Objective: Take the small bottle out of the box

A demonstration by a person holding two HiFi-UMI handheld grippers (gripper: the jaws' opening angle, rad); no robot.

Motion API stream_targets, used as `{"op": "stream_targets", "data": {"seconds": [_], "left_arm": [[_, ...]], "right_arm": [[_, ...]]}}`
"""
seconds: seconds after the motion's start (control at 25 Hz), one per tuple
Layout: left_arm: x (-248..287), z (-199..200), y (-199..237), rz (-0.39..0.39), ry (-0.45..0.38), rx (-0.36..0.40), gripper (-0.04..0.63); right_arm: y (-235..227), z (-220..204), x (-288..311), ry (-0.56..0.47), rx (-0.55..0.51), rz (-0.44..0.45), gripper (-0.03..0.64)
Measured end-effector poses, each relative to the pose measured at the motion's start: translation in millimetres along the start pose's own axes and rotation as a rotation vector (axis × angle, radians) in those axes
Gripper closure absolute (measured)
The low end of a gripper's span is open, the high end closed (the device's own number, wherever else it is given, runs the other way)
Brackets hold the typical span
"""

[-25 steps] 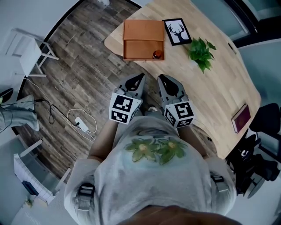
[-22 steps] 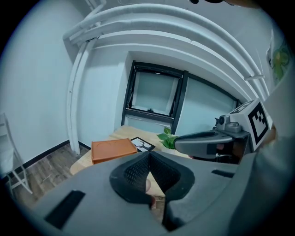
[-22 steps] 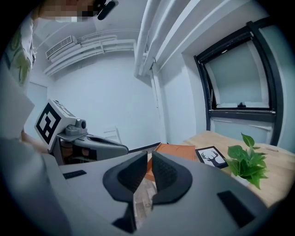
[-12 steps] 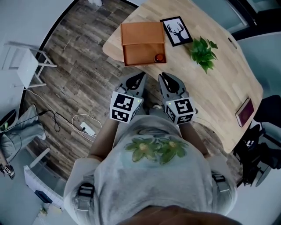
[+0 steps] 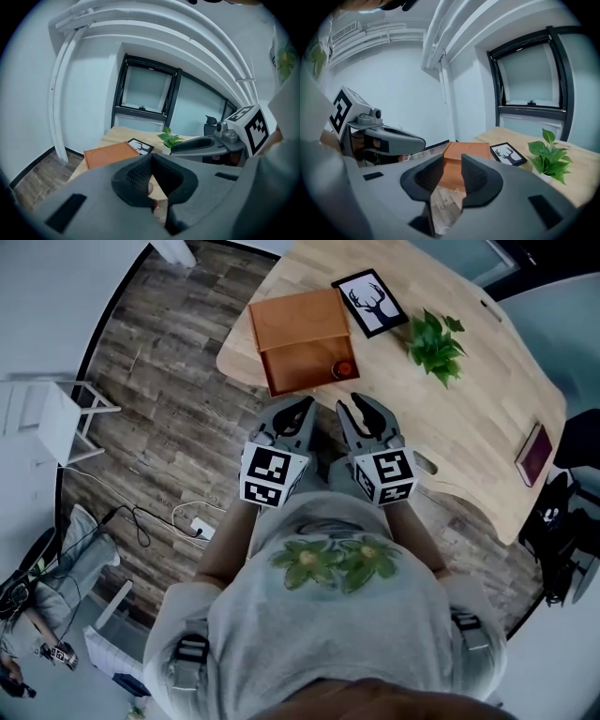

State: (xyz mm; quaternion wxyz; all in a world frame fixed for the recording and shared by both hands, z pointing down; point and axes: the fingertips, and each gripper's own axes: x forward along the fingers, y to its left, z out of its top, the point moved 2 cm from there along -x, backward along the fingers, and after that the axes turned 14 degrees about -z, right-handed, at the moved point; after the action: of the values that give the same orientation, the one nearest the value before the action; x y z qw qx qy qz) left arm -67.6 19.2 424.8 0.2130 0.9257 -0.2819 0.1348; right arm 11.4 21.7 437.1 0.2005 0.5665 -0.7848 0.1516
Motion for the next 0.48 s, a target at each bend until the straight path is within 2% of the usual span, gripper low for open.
{"op": "stream_targets", "data": {"seconds": [0.24, 0.48], "left_arm": [[10.5, -0.8, 12.8, -0.016, 0.011, -0.012, 0.588], [21.0, 0.2, 29.6, 0.006, 0.026, -0.034, 0.588]], "right_arm": [[2.9, -0.9, 14.6, 0.026, -0.051, 0.004, 0.502], [-7.2, 1.2, 35.5, 0.044, -0.090, 0.016, 0.474]]}}
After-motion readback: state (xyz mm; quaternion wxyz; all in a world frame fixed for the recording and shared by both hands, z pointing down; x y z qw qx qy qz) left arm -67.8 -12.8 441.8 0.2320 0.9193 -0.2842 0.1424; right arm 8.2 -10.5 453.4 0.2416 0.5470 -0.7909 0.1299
